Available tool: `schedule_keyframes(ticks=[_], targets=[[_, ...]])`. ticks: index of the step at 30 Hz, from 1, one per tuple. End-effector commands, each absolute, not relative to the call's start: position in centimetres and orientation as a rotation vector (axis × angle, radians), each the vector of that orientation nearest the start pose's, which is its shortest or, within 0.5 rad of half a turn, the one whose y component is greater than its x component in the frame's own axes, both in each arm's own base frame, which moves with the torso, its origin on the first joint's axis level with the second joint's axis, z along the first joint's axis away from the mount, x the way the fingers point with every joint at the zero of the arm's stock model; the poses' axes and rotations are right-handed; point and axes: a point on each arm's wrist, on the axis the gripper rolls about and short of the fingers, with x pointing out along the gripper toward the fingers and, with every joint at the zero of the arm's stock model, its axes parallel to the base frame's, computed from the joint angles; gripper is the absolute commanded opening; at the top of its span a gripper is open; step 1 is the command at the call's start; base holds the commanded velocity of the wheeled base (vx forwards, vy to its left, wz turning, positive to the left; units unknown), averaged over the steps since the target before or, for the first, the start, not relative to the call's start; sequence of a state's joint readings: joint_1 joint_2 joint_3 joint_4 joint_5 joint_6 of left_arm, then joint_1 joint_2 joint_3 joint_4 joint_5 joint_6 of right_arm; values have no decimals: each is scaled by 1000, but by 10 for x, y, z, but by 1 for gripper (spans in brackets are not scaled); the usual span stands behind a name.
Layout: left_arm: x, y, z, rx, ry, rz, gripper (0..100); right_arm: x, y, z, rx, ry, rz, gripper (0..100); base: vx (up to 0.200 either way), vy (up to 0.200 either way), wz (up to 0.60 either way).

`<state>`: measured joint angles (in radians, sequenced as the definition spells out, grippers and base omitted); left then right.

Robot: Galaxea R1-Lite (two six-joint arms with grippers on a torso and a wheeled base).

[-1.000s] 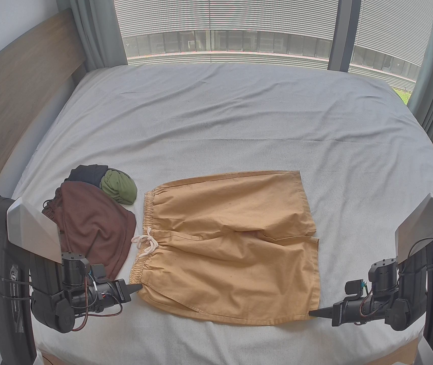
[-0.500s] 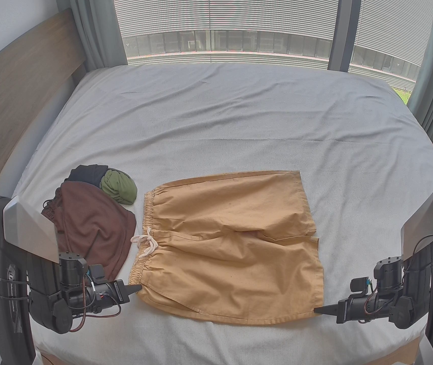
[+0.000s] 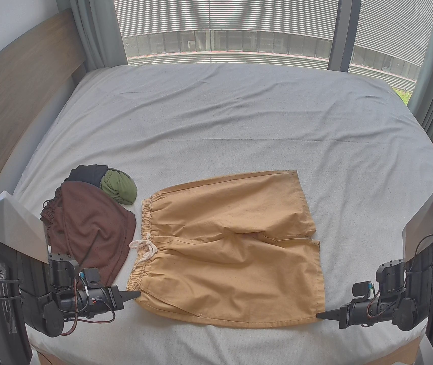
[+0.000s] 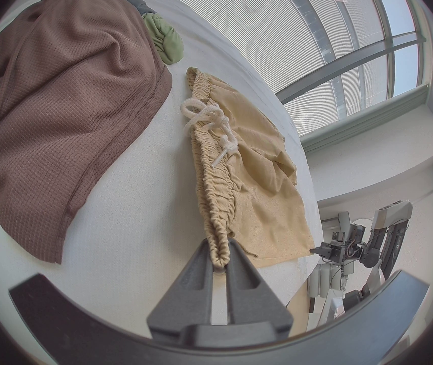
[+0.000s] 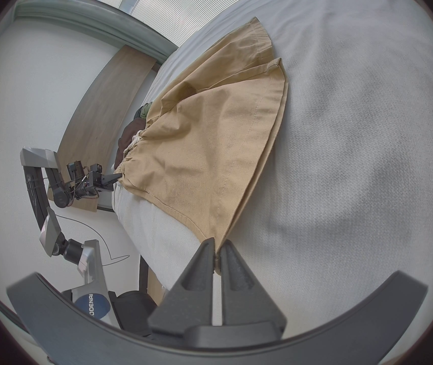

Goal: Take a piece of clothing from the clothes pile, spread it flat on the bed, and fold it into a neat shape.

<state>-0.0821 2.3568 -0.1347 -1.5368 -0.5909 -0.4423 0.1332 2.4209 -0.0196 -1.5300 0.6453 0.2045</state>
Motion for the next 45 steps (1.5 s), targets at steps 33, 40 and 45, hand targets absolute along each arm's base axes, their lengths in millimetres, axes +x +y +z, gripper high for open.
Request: schedule_keyframes(ticks=[33,40,45], targets=[[263,-36,-4,-626,655,-527,0,239,29,1,407,626,685,0,0,0,0],[271,-36,13,-685,594,-524,0,254,27,9,429,567,677,0,0,0,0],[272,-35,15,-683,581,-516,0,258,25,10,430,552,673,0,0,0,0]])
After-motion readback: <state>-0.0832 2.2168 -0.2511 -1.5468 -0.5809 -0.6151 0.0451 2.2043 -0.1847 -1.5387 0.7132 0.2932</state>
